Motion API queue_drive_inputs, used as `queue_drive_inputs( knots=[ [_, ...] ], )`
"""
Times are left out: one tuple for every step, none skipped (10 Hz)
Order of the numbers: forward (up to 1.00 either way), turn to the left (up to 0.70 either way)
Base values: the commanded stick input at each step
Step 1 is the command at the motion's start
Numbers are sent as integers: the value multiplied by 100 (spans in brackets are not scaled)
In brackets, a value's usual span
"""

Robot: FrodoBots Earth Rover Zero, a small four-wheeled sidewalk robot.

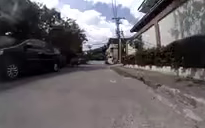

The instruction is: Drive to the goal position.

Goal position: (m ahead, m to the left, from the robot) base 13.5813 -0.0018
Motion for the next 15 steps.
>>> queue_drive_inputs(
  knots=[
    [100,0],
    [100,0],
    [100,0],
    [100,0],
    [100,0],
    [100,0],
    [100,0],
    [100,0],
    [100,0],
    [100,0],
    [100,0],
    [100,0],
    [100,0],
    [100,0],
    [100,0]
  ],
)
